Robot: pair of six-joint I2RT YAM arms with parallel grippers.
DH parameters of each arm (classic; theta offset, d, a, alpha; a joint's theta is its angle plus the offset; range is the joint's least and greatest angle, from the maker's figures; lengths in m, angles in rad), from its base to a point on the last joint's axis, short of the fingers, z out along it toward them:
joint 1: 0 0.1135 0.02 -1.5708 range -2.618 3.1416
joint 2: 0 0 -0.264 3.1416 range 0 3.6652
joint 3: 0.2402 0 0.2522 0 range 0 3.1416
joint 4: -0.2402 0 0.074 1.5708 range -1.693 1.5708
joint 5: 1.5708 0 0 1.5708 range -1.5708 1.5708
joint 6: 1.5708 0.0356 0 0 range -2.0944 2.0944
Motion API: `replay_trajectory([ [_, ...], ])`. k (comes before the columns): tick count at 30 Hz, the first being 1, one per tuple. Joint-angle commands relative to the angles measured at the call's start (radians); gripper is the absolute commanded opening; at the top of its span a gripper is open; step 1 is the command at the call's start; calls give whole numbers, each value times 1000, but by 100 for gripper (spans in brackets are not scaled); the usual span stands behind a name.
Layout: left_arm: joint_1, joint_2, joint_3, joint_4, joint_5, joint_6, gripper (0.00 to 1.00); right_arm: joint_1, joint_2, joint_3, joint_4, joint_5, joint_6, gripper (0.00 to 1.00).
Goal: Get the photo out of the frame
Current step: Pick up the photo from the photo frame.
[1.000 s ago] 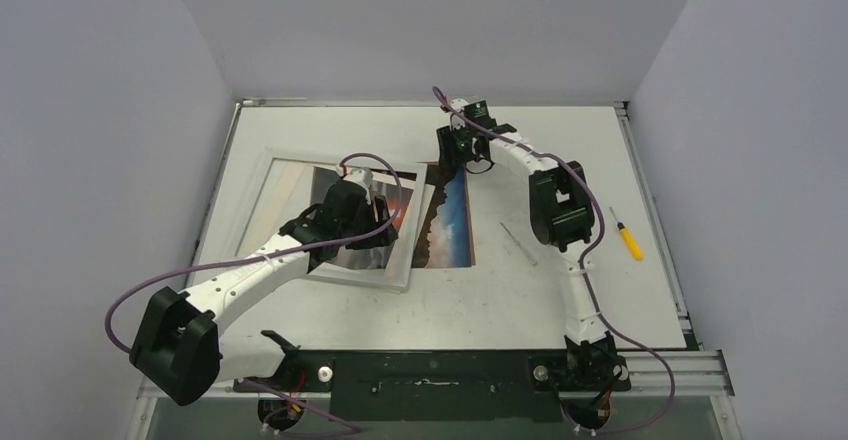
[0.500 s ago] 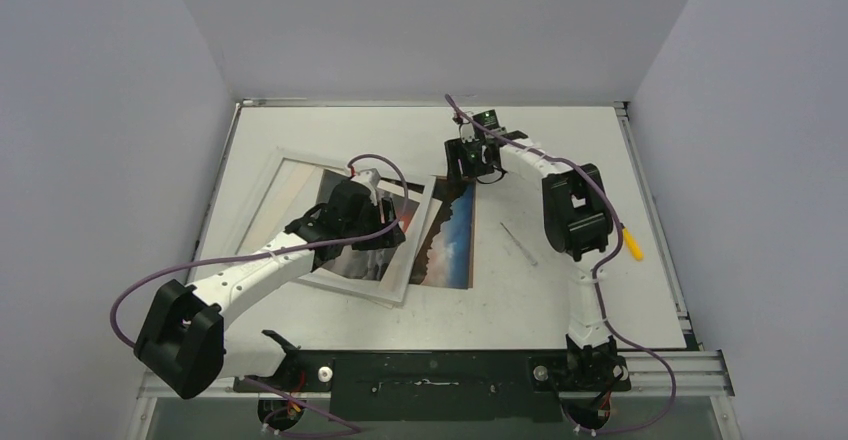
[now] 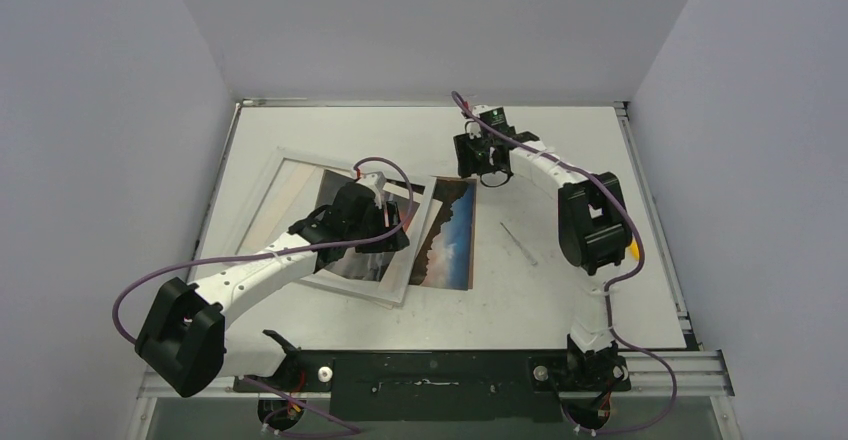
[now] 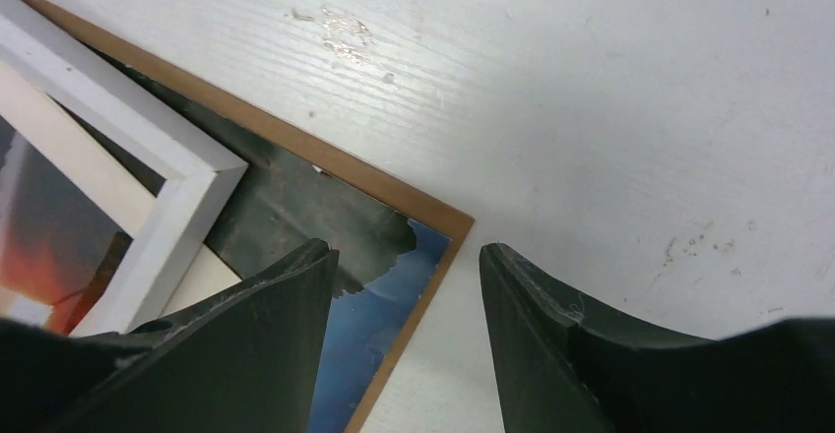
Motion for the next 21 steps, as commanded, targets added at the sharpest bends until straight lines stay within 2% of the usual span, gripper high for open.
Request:
replay_trajectory([
  [1,-2,-20,37,26,1,19,58,15,-18,24,19,-66,-19,55],
  [21,-2,-38,17,23,-3,16,59,1,77,36,-17,-72,20,53],
])
